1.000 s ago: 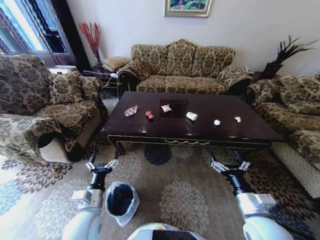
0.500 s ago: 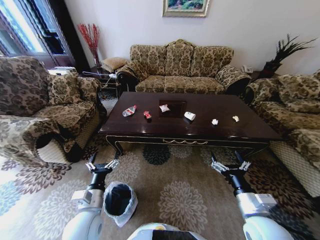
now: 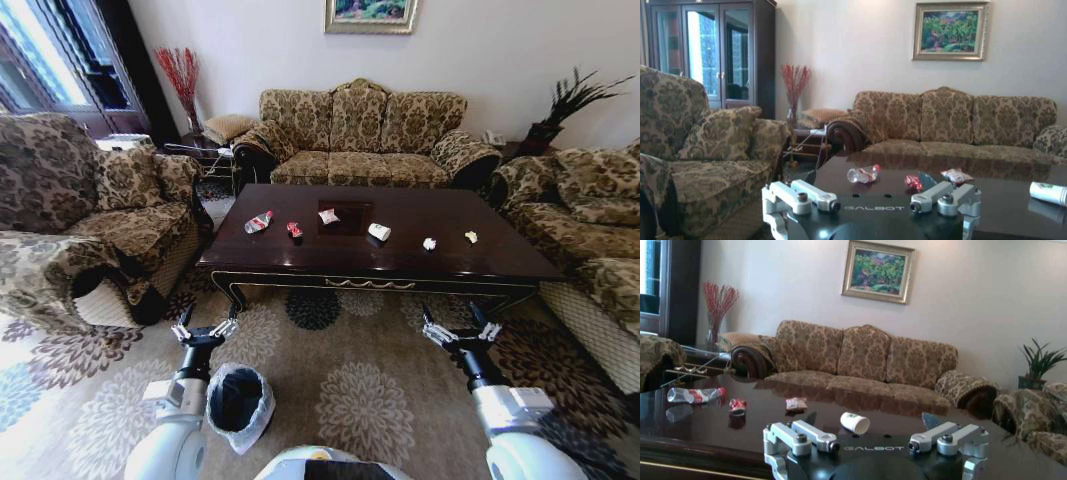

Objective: Move to the front of the table and place the trash on the table into the trash bin.

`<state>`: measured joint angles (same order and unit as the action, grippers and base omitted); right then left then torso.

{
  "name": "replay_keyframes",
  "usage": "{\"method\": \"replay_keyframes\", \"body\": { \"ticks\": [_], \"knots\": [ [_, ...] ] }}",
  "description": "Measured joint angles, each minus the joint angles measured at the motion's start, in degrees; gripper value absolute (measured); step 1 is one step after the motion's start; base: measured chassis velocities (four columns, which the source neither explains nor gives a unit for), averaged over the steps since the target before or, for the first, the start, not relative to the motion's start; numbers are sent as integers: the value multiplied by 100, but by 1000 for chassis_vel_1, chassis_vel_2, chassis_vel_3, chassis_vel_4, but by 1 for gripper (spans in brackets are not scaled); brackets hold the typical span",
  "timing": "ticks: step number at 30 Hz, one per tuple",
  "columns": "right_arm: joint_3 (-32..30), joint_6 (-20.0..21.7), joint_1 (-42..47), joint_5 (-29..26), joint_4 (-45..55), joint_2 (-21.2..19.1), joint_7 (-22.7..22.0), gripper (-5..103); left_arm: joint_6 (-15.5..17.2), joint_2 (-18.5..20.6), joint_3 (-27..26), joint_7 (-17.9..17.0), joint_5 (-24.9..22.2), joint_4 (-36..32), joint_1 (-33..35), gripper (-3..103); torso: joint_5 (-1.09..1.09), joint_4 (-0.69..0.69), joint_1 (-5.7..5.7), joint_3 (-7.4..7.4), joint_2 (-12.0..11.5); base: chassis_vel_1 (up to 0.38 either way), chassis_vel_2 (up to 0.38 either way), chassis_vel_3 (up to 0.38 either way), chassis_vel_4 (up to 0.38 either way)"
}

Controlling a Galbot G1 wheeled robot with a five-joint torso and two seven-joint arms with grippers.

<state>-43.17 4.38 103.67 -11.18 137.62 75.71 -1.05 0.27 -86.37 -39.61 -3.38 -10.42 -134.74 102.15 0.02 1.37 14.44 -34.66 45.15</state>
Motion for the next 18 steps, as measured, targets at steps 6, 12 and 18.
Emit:
{"method": "replay_keyframes", "body": {
  "ticks": [6, 12, 18],
  "knots": [
    [0, 1, 0, 0, 2, 0, 0, 100, 2, 0, 0, 0, 0, -2, 0, 100, 0, 0, 0, 0, 0, 0, 0, 0, 0],
    [0, 2, 0, 0, 2, 0, 0, 100, 3, 0, 0, 0, 0, -3, -1, 100, 0, 0, 0, 0, 0, 0, 0, 0, 0],
    [0, 2, 0, 0, 3, 0, 0, 100, 5, 0, 0, -1, 0, -4, 0, 100, 0, 0, 0, 0, 0, 0, 0, 0, 0]
  ]
}}
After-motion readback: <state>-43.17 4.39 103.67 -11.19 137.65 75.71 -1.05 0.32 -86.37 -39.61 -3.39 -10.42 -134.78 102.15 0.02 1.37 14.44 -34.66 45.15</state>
